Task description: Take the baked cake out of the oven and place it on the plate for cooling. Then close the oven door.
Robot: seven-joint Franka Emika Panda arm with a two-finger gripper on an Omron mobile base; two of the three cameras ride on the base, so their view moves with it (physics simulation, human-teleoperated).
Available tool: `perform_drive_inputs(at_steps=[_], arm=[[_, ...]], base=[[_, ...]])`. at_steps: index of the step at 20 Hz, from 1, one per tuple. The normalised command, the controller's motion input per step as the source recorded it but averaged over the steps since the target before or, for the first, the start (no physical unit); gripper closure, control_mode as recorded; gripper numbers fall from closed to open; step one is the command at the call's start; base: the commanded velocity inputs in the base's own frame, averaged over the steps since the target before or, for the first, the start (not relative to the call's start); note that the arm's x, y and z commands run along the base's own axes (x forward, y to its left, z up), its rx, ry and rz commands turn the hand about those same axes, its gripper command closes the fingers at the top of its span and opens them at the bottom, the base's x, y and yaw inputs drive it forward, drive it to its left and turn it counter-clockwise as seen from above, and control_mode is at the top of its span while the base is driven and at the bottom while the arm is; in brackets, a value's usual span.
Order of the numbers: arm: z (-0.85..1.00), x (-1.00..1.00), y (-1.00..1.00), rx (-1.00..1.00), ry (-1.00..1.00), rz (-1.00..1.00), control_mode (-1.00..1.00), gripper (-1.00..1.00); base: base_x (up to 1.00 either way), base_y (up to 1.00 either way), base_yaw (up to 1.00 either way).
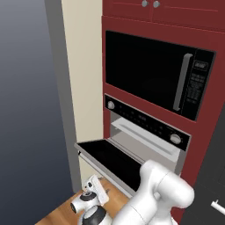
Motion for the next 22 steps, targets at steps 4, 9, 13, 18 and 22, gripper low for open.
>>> perform_drive_inputs(at_steps=[4,9,13,18,22], arm=[[-1.0,0.51,0.53,-0.24,0.04,-0.09,-1.0,-1.0],[-1.0,0.41,0.41,-0.42,0.0,-0.21,-1.0,-1.0],[-0.99,0.39,0.41,-0.51,0.0,-0.27,-1.0,-1.0],[-0.83,0.24,0.34,-0.59,-0.01,-0.33,-1.0,-1.0],[-0.55,0.01,0.2,-0.65,-0.05,-0.38,-1.0,-1.0]], base=[[0.0,0.0,0.0],[0.0,0.0,0.0],[0.0,0.0,0.0],[0.0,0.0,0.0],[0.0,0.0,0.0]])
